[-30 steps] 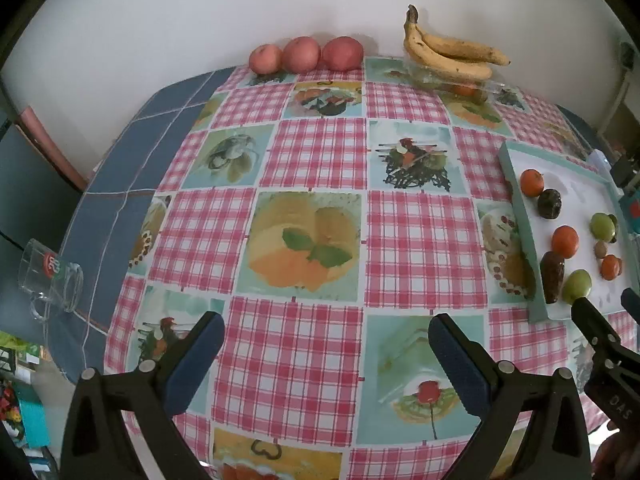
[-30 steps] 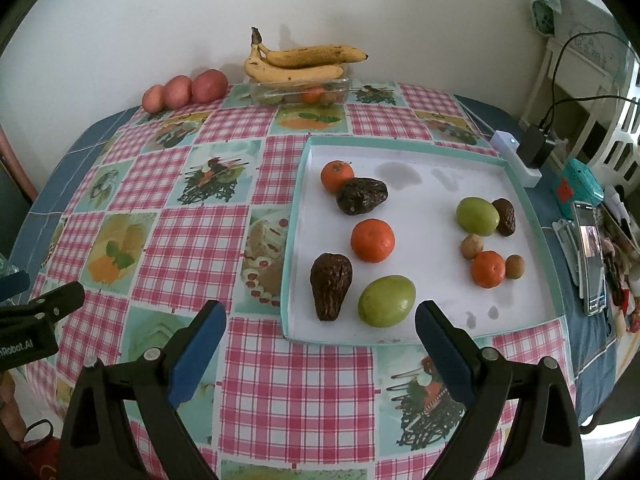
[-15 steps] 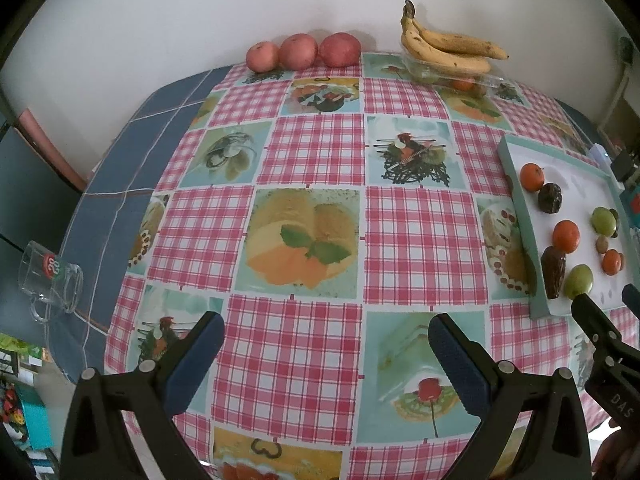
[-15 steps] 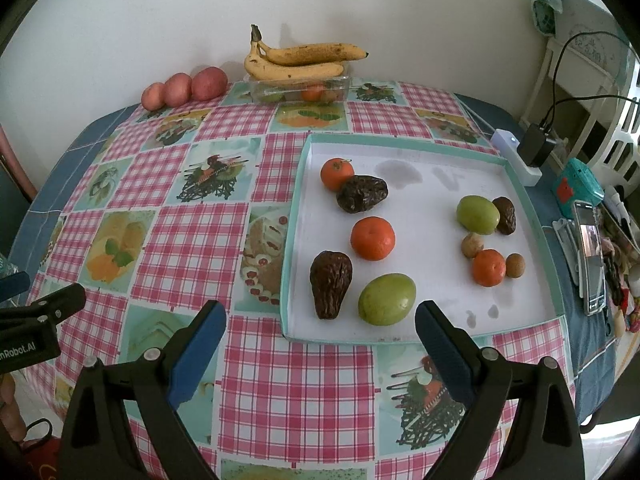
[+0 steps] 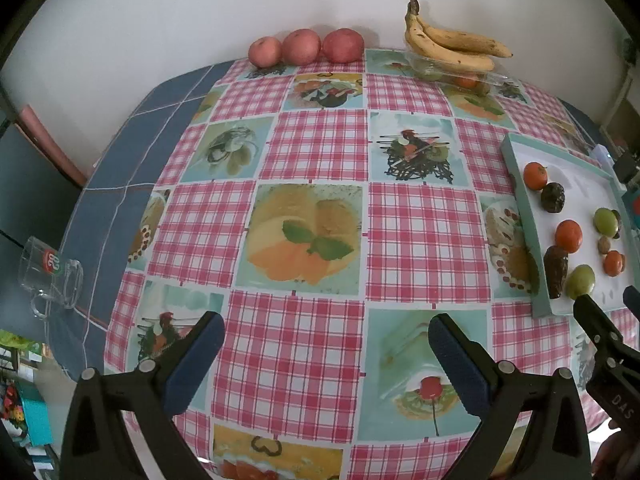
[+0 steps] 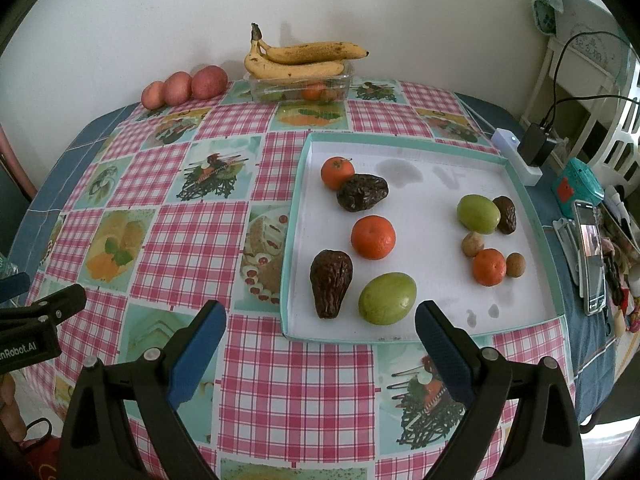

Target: Organize fruits

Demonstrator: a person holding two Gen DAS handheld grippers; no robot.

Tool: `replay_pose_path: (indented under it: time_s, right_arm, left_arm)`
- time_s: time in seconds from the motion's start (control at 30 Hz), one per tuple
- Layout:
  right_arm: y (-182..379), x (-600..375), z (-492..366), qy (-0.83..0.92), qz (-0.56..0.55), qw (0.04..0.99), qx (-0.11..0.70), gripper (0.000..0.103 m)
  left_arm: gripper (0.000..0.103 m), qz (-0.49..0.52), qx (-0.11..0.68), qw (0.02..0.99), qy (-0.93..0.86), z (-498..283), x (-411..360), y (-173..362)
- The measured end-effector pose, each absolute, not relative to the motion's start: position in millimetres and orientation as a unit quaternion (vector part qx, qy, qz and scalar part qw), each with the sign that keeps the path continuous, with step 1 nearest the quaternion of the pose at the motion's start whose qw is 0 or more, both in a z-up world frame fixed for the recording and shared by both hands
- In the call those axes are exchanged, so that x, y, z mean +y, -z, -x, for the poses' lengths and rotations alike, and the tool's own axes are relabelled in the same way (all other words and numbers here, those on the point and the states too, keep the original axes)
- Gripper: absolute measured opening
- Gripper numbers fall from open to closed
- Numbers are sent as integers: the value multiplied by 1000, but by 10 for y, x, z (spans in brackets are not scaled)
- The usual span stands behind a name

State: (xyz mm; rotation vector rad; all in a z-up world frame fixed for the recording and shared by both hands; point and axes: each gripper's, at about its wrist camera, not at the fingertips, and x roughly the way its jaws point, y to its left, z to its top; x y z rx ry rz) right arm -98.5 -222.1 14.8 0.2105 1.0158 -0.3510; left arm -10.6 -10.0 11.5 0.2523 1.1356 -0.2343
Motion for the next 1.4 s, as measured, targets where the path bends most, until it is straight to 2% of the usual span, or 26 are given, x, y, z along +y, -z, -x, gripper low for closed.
replay_pose_path:
  time_s: [1.4]
  right_arm:
    - [-104, -2200, 975, 164, -99, 851, 489, 96]
  left_arm:
    - [103, -122, 535, 829, 103, 113, -93, -103]
